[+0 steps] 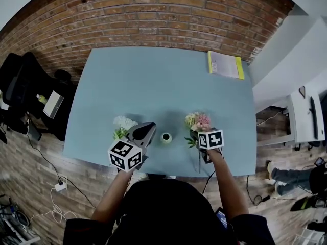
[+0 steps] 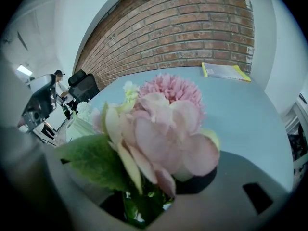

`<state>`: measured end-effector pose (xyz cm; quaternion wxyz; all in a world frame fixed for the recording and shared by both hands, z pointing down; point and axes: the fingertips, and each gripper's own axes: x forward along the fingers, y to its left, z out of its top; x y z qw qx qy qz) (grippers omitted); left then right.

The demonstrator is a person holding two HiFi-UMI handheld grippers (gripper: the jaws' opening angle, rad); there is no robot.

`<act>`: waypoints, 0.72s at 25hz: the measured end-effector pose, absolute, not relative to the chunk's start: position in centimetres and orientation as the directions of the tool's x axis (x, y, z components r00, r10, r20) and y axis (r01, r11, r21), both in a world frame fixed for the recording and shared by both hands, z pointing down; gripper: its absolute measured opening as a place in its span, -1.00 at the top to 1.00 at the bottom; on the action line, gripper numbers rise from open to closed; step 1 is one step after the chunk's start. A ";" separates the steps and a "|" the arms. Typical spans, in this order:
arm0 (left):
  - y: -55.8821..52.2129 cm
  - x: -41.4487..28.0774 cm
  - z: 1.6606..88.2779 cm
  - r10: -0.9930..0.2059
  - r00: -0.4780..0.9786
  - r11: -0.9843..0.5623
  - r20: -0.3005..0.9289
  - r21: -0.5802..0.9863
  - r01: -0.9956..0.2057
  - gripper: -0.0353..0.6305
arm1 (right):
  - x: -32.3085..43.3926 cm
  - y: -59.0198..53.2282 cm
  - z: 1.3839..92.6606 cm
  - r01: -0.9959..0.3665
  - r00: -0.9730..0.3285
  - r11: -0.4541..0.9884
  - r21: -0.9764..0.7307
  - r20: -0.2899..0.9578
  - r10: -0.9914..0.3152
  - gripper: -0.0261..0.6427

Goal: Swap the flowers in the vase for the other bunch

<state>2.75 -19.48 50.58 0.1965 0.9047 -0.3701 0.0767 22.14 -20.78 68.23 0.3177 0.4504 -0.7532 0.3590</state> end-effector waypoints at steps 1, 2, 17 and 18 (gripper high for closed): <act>-19.4 2.6 50.6 -0.636 0.717 -0.651 0.285 0.299 -0.697 0.87 | 21.8 -20.9 67.7 -0.905 -0.396 0.340 -0.254 0.794 -0.460 0.09; -19.3 2.5 50.5 -0.634 0.719 -0.654 0.285 0.299 -0.695 0.87 | 21.5 -21.1 67.1 -0.904 -0.401 0.344 -0.255 0.786 -0.471 0.09; -18.1 -0.9 50.0 -0.619 0.734 -0.669 0.279 0.302 -0.679 0.87 | 15.4 -22.8 57.8 -0.879 -0.452 0.425 -0.216 0.659 -0.601 0.10; -18.0 -1.1 50.1 -0.619 0.734 -0.669 0.279 0.302 -0.679 0.87 | 15.0 -23.0 57.1 -0.878 -0.455 0.429 -0.211 0.648 -0.611 0.10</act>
